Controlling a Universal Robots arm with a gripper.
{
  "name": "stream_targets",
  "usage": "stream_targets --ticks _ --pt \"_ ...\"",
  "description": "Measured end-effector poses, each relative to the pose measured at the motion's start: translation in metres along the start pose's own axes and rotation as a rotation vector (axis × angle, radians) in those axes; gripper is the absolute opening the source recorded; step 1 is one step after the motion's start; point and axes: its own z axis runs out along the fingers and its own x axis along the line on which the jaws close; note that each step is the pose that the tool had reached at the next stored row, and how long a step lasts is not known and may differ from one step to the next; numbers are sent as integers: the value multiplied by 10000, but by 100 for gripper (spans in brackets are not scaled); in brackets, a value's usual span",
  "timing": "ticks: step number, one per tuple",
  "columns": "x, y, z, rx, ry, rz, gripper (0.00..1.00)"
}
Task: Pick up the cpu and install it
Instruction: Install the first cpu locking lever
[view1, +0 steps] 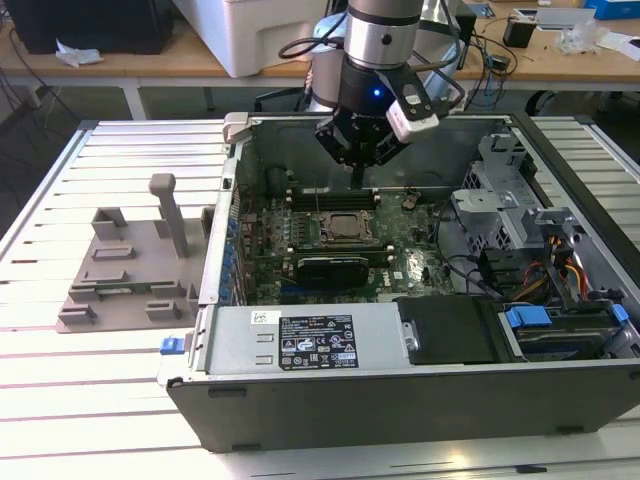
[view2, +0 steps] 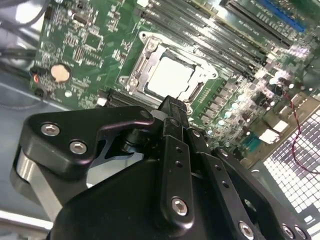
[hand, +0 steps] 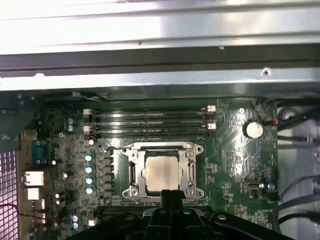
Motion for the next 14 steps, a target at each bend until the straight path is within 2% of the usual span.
stream_targets --ticks 1,4,7,9,12,14 --pt "0 0 0 -108 3 -62 11" --pt "0 0 1 -362 11 -276 11" --pt "0 0 0 -331 30 -975 11" --pt "0 0 0 -303 47 -1618 11" --pt "0 0 0 -302 47 -1622 11" --pt "41 -1 3 -303 48 -1625 11"
